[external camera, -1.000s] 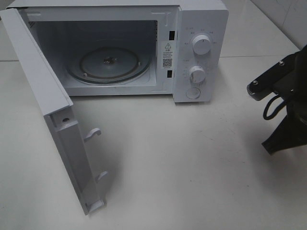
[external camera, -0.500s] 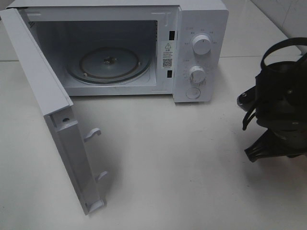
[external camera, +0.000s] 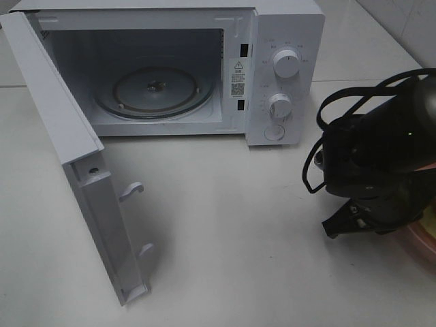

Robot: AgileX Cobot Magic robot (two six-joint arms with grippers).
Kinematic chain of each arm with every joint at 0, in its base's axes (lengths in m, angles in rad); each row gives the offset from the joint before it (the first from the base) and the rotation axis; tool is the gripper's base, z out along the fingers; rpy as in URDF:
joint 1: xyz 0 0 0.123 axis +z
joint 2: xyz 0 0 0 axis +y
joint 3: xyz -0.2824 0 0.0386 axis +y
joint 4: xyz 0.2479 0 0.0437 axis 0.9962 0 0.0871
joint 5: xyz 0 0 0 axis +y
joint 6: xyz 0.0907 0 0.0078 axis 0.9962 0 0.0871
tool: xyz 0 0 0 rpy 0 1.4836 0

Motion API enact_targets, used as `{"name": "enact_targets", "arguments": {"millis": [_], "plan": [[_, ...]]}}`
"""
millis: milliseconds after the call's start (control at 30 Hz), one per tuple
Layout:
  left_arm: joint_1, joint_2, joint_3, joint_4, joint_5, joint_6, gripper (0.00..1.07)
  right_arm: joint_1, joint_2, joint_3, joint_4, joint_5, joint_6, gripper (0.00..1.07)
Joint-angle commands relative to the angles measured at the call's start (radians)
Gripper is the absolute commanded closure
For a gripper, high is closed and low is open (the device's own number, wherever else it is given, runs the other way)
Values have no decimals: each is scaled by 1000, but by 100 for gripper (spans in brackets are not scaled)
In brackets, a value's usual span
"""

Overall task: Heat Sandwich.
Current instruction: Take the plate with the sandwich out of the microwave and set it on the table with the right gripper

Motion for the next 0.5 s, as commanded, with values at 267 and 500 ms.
{"name": "enact_targets", "arguments": {"millis": [267,500], "plan": [[5,-5,2,-2,-4,-7,10,-1,106,-39,-80,29,121,102],[5,-5,2,-2,-4,-7,10,-1,117,-38,-79,-3,130,98]]}}
